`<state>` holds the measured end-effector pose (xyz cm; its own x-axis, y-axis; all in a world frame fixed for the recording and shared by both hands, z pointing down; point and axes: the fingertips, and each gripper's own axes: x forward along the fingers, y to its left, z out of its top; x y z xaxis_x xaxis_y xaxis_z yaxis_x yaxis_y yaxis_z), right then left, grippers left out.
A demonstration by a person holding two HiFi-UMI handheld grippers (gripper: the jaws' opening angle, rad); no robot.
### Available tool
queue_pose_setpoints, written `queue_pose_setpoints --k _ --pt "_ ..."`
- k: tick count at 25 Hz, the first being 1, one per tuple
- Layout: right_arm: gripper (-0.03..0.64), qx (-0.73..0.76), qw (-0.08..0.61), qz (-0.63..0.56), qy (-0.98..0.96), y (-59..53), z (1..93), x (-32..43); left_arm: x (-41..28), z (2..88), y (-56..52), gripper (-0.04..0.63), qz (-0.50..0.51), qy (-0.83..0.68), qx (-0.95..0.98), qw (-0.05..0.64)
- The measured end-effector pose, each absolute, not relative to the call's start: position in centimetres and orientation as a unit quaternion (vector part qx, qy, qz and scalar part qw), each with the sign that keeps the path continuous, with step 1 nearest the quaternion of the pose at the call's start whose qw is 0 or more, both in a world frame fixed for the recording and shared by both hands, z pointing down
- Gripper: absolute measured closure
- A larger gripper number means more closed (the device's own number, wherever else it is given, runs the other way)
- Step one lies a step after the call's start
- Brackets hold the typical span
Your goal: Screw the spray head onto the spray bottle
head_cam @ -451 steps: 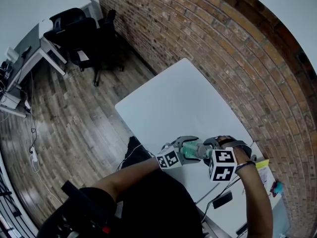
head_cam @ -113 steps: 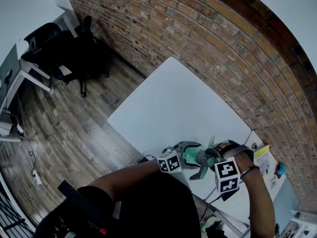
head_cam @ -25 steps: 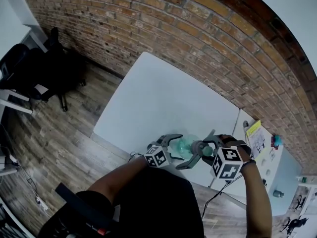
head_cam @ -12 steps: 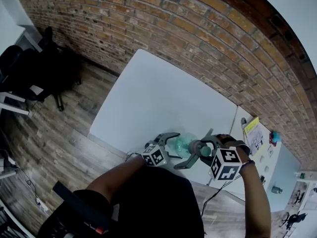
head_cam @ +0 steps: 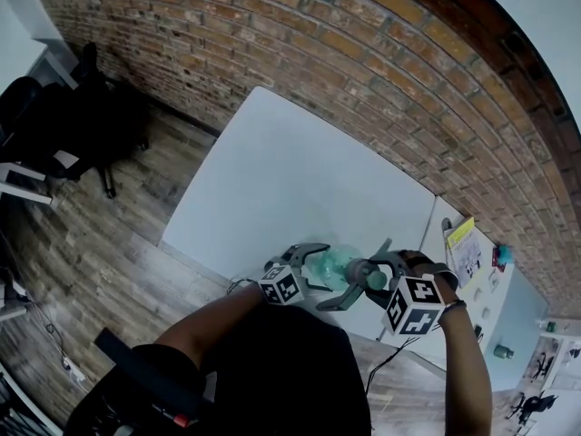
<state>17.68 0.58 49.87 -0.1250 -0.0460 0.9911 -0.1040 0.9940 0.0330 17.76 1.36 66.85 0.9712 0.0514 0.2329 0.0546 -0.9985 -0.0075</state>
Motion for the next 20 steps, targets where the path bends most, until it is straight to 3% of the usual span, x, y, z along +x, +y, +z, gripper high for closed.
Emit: queue_pose_setpoints --k 20 --pt "0.359 0.163 0.615 0.095 -0.766 0.35 49.67 17.75 17.75 66.83 1.39 0.087 -0.098 -0.028 -0.995 0.011"
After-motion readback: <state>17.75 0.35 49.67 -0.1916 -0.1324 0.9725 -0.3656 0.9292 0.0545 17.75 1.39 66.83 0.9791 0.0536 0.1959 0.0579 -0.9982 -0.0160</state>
